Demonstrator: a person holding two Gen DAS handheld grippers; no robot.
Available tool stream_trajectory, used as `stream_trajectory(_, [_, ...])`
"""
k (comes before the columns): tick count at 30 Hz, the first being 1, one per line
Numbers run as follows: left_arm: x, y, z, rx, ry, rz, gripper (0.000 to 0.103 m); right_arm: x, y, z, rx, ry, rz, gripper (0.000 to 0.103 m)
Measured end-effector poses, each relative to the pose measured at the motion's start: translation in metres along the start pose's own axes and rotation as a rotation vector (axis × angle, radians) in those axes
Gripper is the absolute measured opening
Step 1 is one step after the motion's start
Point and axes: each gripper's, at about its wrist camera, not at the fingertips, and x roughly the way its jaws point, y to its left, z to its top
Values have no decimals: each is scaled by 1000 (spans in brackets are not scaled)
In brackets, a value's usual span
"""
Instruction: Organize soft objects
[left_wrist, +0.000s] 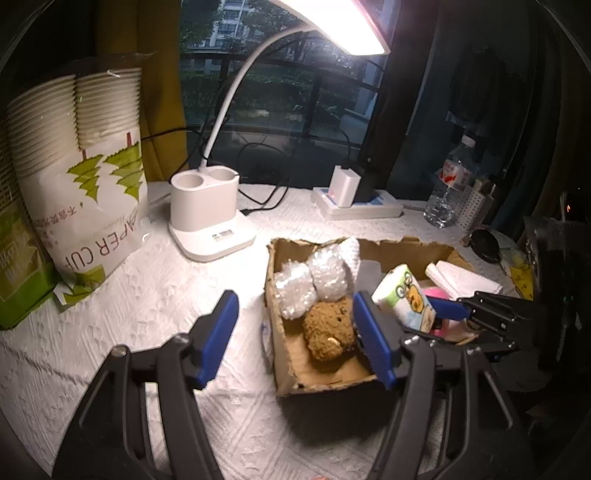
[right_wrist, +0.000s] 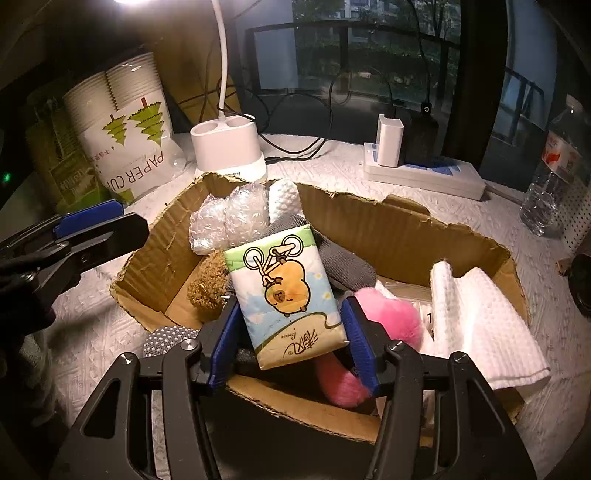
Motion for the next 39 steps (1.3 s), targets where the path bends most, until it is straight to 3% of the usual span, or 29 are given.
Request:
stream_trajectory(6, [-6,-1,-2,5,-5,-6,66,-5,-1,0,30,-3,0,59])
stream_trajectory(11, [-12,-4,-3,8,-12,-9,66,-17,-1,-3,41,-23,-3,65])
stream_trajectory(29, [-55,-31,-12,59,-58,-21,66,-70,1,-21,67,-103,-43,66])
stream_trajectory(39, [-74,-48,-25,80,-44,-12,66,-103,2,-35,78,-154,-61,66])
